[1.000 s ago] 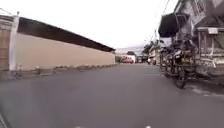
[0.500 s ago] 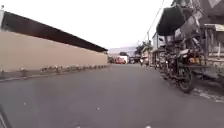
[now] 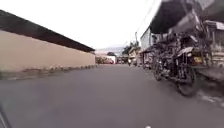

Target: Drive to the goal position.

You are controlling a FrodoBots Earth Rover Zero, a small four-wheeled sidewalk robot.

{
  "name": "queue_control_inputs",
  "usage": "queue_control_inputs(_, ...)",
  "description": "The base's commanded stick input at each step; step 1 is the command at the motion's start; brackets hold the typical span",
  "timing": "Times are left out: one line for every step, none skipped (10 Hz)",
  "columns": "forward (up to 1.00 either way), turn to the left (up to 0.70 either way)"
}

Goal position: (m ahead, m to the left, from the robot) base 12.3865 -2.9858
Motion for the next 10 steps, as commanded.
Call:
queue_control_inputs(1.00, 0.00)
queue_control_inputs(1.00, 0.00)
queue_control_inputs(1.00, 0.00)
queue_control_inputs(1.00, 0.00)
queue_control_inputs(1.00, 0.00)
queue_control_inputs(1.00, 0.00)
queue_control_inputs(1.00, 0.00)
queue_control_inputs(1.00, 0.00)
queue_control_inputs(1.00, 0.00)
queue_control_inputs(1.00, 0.00)
